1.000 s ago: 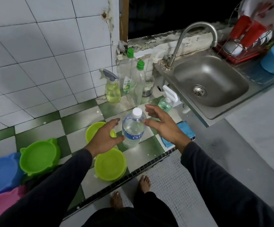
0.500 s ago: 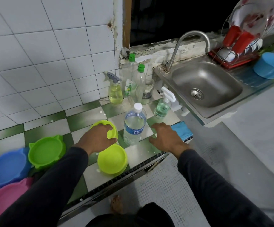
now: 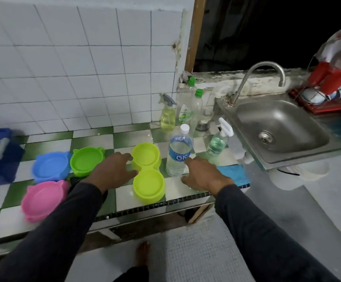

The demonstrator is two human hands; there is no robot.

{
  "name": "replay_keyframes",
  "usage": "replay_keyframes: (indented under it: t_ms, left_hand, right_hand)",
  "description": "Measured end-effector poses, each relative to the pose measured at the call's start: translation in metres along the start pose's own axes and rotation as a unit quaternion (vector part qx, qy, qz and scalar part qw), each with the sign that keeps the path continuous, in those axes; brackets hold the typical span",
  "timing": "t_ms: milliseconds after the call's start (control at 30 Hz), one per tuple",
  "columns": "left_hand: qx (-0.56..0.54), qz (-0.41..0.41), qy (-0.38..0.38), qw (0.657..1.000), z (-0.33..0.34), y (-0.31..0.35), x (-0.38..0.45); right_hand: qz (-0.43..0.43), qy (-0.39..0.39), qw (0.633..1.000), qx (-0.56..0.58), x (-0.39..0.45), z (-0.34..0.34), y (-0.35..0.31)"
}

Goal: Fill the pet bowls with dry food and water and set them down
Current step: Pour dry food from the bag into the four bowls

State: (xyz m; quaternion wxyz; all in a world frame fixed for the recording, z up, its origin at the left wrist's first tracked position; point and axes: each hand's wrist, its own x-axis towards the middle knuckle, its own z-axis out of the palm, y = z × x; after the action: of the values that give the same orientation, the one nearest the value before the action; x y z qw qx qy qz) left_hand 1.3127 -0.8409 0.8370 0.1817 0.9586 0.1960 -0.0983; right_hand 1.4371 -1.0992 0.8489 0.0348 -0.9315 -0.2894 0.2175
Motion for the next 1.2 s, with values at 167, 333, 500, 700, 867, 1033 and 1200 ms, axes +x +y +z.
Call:
replay_keyframes:
  t_ms: [167,333,500,700,867,1033,1200]
  left_hand:
    - [-0.008,-0.036,0.02,0.999,-0.004,-0.023,-0.053]
    - [0.01,-0.059,0.043,0.997,-0.014,-0.056,-0.105]
    - [0.099,-0.104,0.067,0.987,-0.02,-0.098,-0.152]
    - [0.018,-0.166,0.059,0.984,-0.022,-0.156,-0.209]
    - [0.012,-0.207,0.065,0.976,-0.032,-0.214,-0.253]
    - [0.007,-0.237,0.07,0.969,-0.048,-0.28,-0.294]
    - [-0.011,-0.241,0.094,0.966,-0.061,-0.344,-0.323]
  right_hand:
    - [-0.053,-0.007,0.998,-0.02,-0.014,0.006,-0.031]
    - [-0.095,-0.018,0.995,-0.027,-0.024,0.012,-0.074]
    - [-0.132,-0.018,0.989,-0.065,-0.031,0.026,-0.127]
    - [-0.184,-0.014,0.979,-0.083,-0.037,0.046,-0.201]
    - [-0.216,-0.014,0.973,-0.084,-0.045,0.061,-0.276]
    - [-0.248,-0.01,0.967,-0.056,-0.055,0.078,-0.356]
    - [-0.252,-0.01,0.966,-0.052,-0.058,0.095,-0.427]
